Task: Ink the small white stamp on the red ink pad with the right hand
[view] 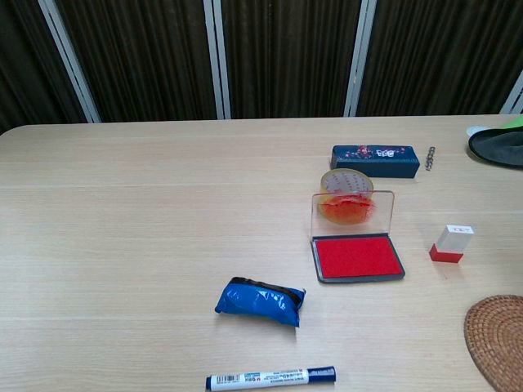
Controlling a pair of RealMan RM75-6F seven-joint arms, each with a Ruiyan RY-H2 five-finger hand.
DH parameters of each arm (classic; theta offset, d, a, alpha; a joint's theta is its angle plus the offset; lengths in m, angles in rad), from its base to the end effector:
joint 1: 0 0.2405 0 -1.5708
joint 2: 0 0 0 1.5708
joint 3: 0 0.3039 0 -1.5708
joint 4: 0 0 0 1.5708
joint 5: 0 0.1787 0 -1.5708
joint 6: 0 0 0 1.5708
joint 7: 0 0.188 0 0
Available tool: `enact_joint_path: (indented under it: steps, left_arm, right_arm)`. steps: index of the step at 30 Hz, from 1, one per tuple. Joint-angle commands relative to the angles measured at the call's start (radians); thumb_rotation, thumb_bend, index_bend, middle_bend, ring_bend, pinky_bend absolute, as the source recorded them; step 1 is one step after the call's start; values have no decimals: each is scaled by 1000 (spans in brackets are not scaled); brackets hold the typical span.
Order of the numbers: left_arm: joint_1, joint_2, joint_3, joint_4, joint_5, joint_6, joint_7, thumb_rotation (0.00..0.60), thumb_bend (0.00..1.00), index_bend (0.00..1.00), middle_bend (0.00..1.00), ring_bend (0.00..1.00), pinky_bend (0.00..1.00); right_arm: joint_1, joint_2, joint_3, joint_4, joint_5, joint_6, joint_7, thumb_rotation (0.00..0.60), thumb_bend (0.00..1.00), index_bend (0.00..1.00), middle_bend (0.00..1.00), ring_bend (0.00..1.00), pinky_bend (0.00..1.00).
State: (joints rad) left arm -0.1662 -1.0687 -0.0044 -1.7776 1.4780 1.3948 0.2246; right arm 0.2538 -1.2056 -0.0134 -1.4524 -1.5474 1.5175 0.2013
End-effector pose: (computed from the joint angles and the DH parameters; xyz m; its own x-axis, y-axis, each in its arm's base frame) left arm -0.3086 0.2396 0.1900 0.5010 0.1048 0.8591 0.8650 -0.0928 -0.4931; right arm -0.3178 -0.2737 0.1817 0.2830 0.0106 0.9591 -0.9376 -0.2074 0.2790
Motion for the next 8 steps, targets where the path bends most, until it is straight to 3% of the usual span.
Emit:
enact_joint_path:
  steps: [1, 8]
  left_arm:
    - [9, 7, 5, 8, 35, 28, -32, 600, 0, 0, 0, 0, 0]
    - [25, 23, 17, 17, 83, 61, -81, 600, 0, 0, 0, 0, 0]
  right_arm:
    - [-42, 20, -23, -20, 29, 5, -7, 600, 0, 0, 0, 0, 0]
    - [-105, 8, -38, 12, 30, 41, -86, 600, 0, 0, 0, 0, 0]
